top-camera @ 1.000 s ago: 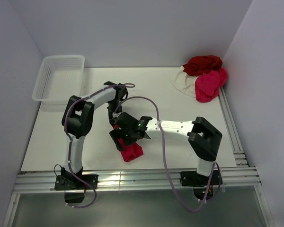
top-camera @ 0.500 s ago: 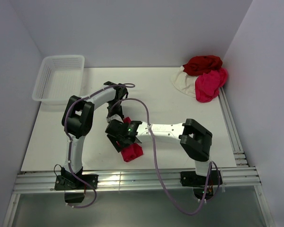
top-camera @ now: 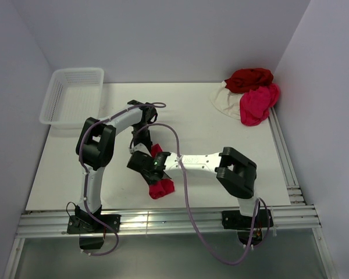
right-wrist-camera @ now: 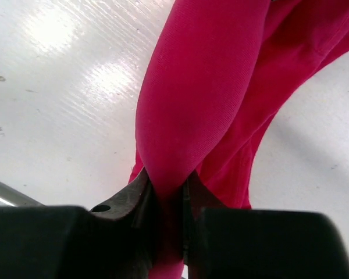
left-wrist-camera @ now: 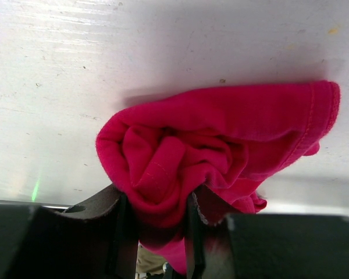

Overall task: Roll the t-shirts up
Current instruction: Roll the tshirt

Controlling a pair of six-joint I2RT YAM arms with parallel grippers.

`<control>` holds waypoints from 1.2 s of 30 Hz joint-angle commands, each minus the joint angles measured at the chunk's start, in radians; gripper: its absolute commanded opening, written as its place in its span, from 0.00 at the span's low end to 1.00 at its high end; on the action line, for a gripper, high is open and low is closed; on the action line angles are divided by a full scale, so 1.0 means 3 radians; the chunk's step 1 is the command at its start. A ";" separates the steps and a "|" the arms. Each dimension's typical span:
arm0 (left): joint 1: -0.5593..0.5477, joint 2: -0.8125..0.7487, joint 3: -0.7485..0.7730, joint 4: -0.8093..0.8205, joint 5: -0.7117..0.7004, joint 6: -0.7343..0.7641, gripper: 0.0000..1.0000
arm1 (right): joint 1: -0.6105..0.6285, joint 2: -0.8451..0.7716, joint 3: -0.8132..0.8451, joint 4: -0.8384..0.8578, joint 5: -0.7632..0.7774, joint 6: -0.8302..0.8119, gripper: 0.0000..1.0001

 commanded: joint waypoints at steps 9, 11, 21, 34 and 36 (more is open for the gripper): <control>0.0010 -0.0071 0.0027 0.0002 0.0134 -0.0021 0.27 | -0.0408 -0.0887 -0.1540 0.1515 -0.1082 0.0466 0.00; 0.0030 -0.0127 0.0032 0.0053 0.0174 -0.0046 0.32 | -0.0511 -0.0999 -0.1841 0.1872 -0.1261 0.0563 0.00; 0.0291 -0.0848 -0.0059 0.0590 0.0568 -0.0205 0.61 | -0.0868 -0.1112 -0.2537 0.2793 -0.1864 0.0778 0.00; 0.0358 -0.1820 -0.1501 0.1867 0.1069 -0.0415 0.60 | -0.1237 -0.0795 -0.3018 0.3903 -0.2626 0.1111 0.00; 0.0353 -0.1988 -0.1776 0.2057 0.1141 -0.0450 0.59 | -0.1273 -0.0714 -0.3049 0.4072 -0.2703 0.1182 0.00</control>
